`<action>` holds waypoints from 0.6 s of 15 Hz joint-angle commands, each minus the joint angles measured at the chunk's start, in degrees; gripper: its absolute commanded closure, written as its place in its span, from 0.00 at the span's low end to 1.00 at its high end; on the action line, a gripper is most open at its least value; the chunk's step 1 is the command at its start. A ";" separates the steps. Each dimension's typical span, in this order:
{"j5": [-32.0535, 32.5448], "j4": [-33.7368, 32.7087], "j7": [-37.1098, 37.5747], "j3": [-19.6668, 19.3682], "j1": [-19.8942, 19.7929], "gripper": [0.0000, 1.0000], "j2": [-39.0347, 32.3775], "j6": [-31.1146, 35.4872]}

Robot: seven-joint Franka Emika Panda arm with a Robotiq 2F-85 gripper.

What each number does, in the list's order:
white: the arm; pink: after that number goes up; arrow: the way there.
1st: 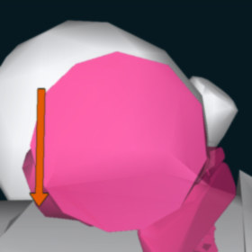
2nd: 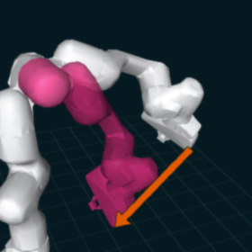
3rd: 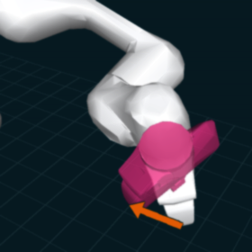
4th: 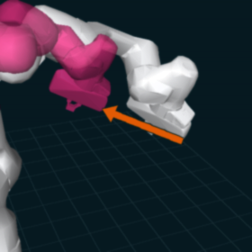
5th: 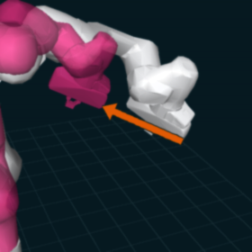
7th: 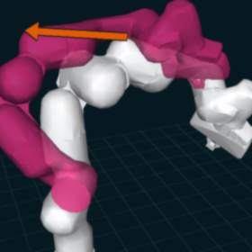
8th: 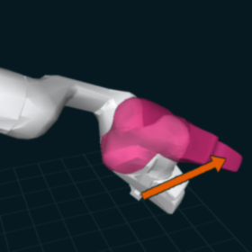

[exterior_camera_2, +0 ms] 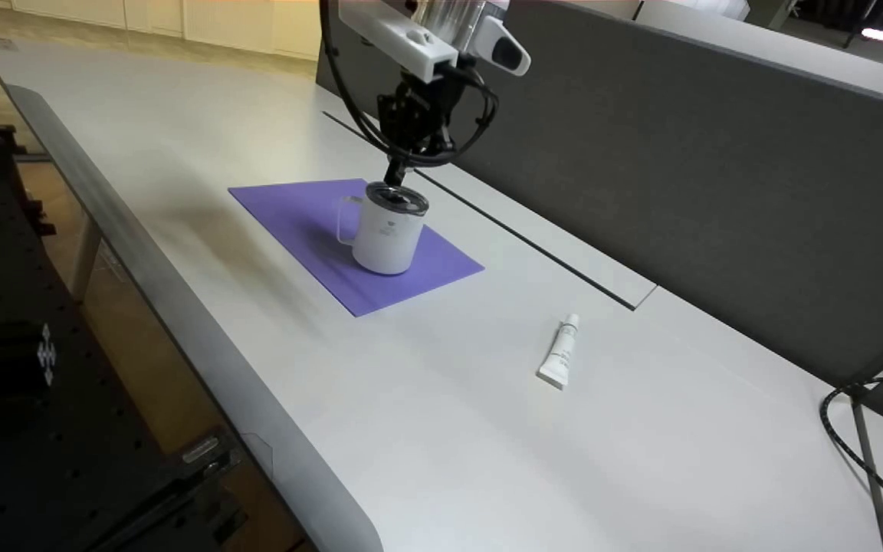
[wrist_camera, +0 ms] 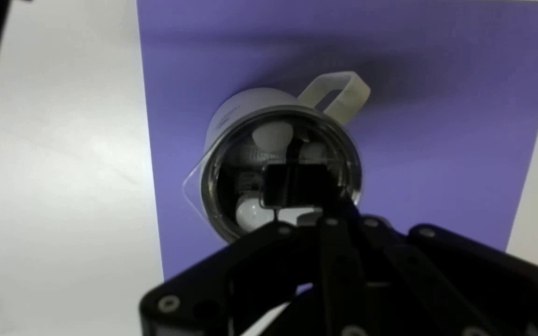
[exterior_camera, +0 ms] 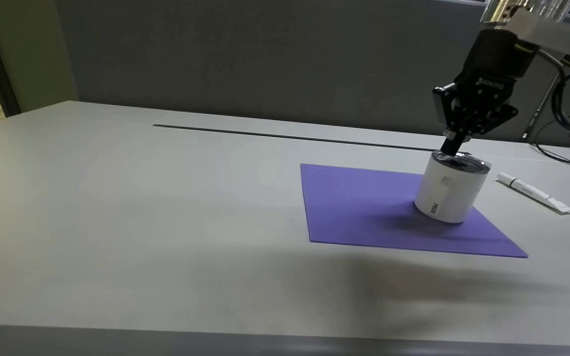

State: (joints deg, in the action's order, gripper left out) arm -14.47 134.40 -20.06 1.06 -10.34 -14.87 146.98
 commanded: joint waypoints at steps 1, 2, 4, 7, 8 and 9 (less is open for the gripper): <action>-1.53 -3.30 0.93 -0.35 -0.25 1.00 3.03 -7.11; 0.49 -4.03 1.97 -1.12 0.44 1.00 3.94 -9.29; 4.30 -5.46 3.71 -2.19 1.50 0.75 5.16 -13.48; 8.87 -6.90 6.31 -3.32 2.59 0.59 6.52 -17.83; 9.69 -7.18 6.57 -3.44 2.77 0.53 6.85 -18.69; 11.21 -7.10 7.44 -3.69 3.09 0.45 7.21 -18.64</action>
State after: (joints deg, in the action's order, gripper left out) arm -6.85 128.44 -16.34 -1.32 -8.76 -8.67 130.84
